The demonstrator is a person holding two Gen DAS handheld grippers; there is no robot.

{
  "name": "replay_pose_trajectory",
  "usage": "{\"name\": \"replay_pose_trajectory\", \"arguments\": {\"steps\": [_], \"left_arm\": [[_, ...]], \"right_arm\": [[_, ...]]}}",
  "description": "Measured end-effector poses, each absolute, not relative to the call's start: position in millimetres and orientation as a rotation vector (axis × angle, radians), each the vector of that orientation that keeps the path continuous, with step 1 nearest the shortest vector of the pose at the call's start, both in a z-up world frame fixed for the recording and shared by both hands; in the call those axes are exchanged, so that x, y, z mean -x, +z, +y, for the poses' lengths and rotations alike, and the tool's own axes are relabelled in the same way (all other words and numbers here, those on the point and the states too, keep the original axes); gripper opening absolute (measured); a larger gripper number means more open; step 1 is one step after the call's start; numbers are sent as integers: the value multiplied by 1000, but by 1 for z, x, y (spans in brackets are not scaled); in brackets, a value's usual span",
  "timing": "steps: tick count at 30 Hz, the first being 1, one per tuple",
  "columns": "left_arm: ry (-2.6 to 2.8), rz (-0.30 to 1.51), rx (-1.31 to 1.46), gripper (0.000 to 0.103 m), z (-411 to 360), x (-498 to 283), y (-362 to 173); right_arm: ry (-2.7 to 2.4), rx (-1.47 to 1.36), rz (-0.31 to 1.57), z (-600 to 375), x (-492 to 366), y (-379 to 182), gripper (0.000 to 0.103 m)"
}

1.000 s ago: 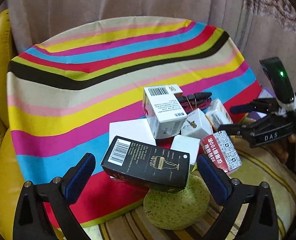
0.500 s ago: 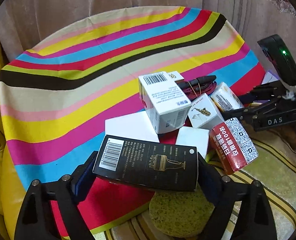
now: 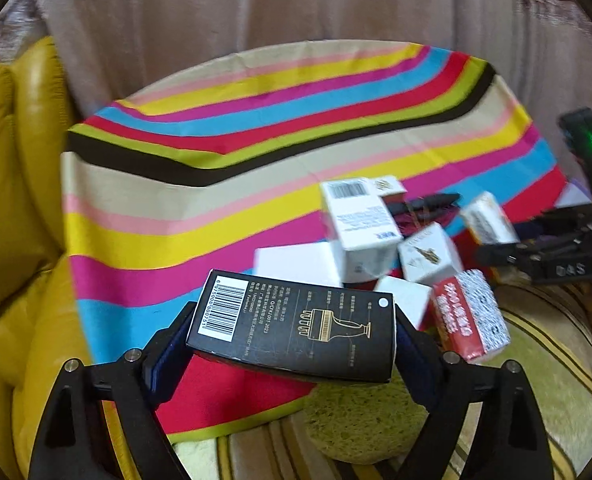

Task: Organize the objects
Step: 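Grasp the black goblet-print box with the left tool while the right tool grasps the tissue pack, then carry the black box and tissue pack into the storage box and release both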

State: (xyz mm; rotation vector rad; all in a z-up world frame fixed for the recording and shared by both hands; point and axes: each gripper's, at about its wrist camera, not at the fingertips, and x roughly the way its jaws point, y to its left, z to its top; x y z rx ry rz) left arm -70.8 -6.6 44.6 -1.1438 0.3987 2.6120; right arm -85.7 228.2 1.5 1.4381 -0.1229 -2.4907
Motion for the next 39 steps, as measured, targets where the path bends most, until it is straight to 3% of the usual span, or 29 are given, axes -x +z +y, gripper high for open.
{"name": "replay_pose_trajectory", "arguments": {"steps": [14,39], "left_arm": [[2650,346,976,89,50,31,78],[2324,430,877,89,208,4,72]], "right_arm": [[-2512,-1411,-273,262,60,12,57],[-2704,-1460,-559,391,-3,20,56]]}}
